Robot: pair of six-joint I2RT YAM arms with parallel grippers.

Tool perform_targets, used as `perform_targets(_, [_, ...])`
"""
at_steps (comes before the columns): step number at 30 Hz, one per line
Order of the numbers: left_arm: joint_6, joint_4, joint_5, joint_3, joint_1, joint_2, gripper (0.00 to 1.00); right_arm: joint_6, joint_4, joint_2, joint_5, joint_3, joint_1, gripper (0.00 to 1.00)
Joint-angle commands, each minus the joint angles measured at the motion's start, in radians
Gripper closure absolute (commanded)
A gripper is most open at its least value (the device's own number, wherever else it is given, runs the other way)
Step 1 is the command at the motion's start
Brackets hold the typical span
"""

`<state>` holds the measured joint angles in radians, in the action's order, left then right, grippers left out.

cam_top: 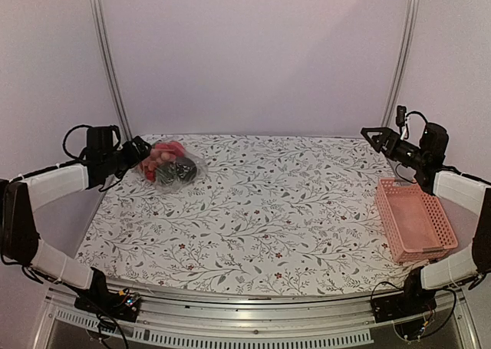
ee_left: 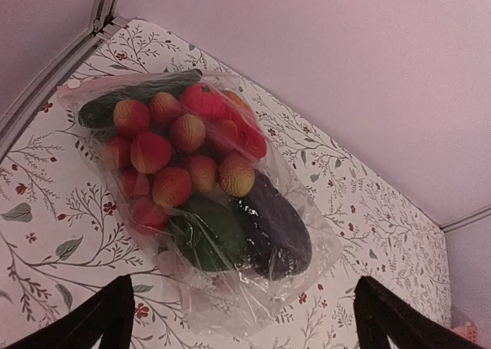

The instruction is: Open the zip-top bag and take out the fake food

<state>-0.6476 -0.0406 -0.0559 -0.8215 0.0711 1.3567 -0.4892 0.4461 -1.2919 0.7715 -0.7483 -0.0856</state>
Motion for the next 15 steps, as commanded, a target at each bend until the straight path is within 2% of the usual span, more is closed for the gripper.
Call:
perform_targets(1, [-0.015,-0.018,-0.074,-0.018,-0.103,0.015,0.0,0.009,0.014,-0.026,0.08,-0.011,-0.005,0.01])
perform_targets(7, [-0.038,-0.023,-0.106,-0.099,-0.214,0.115,0.0,0.017,0.015,-0.051,0.106,-0.01,0.013,0.01])
perform_targets(15, [-0.1,-0.043,-0.176,-0.249,-0.286,0.304,0.0,0.023,0.013,-0.068,0.115,-0.001,0.041,0.01])
